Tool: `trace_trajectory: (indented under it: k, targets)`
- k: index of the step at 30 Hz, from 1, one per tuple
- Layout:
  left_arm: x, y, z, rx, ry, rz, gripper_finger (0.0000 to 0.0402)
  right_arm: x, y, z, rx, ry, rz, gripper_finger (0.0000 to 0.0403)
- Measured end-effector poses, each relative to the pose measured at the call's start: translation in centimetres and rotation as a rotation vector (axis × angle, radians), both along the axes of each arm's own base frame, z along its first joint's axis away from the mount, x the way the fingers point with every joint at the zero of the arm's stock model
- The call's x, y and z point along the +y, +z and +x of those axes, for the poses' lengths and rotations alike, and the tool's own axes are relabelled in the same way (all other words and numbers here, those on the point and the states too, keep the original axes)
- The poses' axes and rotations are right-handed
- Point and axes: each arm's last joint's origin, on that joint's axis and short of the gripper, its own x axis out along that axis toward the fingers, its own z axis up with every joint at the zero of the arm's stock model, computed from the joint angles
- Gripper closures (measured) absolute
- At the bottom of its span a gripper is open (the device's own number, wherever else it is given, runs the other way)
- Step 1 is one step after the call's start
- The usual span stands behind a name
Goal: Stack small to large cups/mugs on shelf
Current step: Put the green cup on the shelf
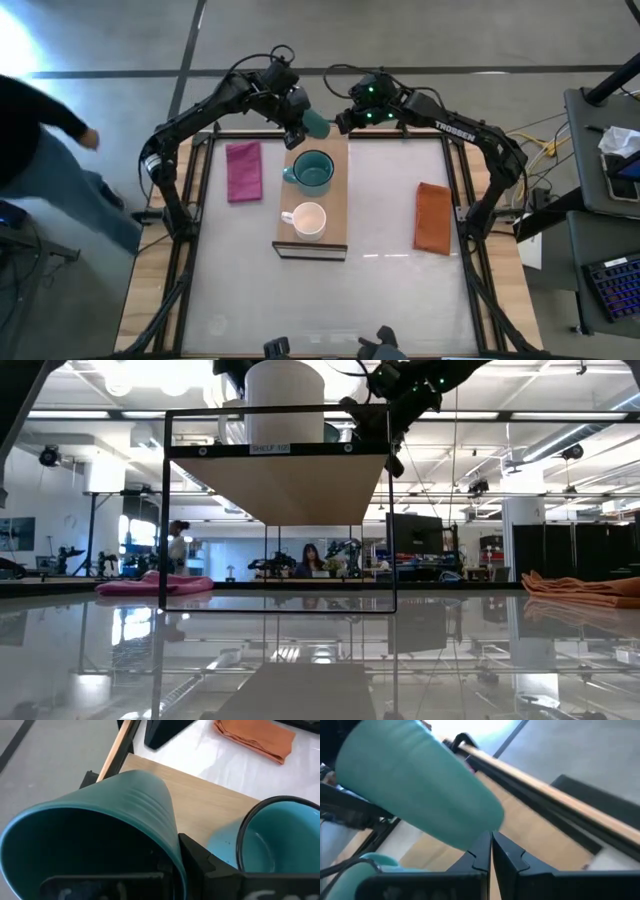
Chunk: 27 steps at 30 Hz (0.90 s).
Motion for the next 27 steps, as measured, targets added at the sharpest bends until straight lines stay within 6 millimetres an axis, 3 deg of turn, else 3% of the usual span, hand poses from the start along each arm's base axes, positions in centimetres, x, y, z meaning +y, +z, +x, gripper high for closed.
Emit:
trace_trajectory:
  k: [5, 15, 27]
  targets:
    - [0.0, -0.2, 0.1, 0.005, -0.003, -0.004, 0.0401, -0.7, -1.4, 0.9, -0.008, 0.029, 0.038, 0.0394]
    - [0.1, -1.5, 0.2, 0.04, -0.003, -0.027, 0.0402, -0.7, -1.5, 1.1, -0.027, 0.049, 0.052, 0.0394]
    - [0.2, -1.2, 0.5, 0.005, -0.003, -0.004, 0.0402, -0.5, -1.6, 1.2, -0.025, 0.06, 0.059, 0.0394]
